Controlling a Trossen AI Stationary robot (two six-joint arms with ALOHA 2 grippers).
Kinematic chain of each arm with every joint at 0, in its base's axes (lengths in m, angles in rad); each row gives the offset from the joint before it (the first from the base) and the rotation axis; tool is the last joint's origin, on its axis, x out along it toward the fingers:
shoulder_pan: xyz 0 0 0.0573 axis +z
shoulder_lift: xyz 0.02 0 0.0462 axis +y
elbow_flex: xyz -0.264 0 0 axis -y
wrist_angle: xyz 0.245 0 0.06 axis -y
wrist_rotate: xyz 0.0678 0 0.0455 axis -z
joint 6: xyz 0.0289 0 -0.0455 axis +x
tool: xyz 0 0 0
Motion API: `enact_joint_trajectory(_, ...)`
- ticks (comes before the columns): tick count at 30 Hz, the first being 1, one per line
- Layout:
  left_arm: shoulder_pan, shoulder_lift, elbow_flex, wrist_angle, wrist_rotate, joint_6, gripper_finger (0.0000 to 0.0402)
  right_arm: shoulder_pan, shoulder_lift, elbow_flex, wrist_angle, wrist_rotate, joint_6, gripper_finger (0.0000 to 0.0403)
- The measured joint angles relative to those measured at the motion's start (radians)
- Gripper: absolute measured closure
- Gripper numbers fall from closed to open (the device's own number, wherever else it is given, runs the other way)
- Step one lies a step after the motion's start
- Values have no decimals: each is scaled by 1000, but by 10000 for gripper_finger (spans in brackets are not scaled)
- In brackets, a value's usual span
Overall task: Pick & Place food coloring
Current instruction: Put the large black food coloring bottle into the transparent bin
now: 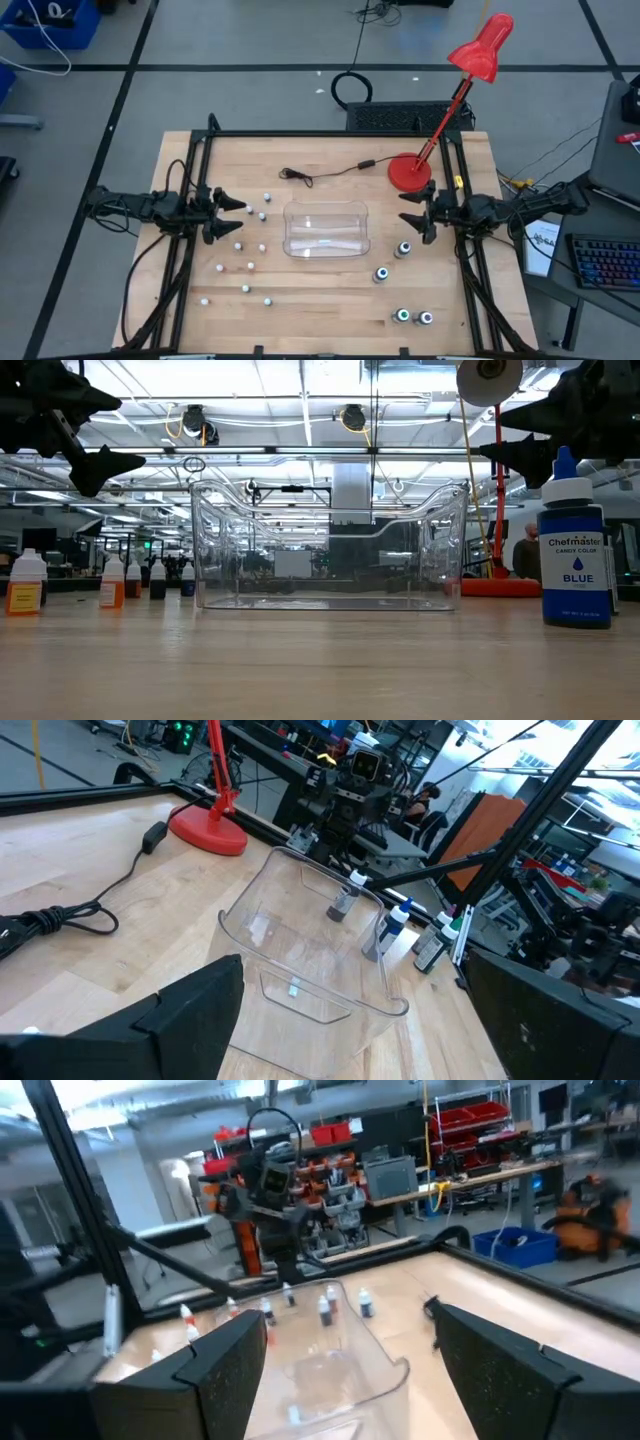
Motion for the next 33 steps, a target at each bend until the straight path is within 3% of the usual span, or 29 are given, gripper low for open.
enact_joint_trajectory(7, 0, 0, 0, 0, 0, 0, 23, 1, 12, 0, -34, -7, 363, 124)
enact_joint_trajectory(12, 0, 0, 0, 1, 0, 0, 23, 0, 13, 0, -24, 92, 326, 124)
enact_joint_trajectory(19, 0, 0, 0, 1, 0, 0, 23, -1, 14, 0, -39, 153, 343, 124)
enact_joint_trajectory(25, 0, 0, 0, 0, 0, 0, 23, -1, 16, 11, -63, 119, 351, 124)
enact_joint_trajectory(28, 0, 0, 0, 0, 0, 0, 23, -1, 21, 115, -232, 72, 356, 125)
enact_joint_trajectory(33, 0, 0, 0, 0, 0, 0, 23, 18, 175, 540, -652, 17, 441, 140)
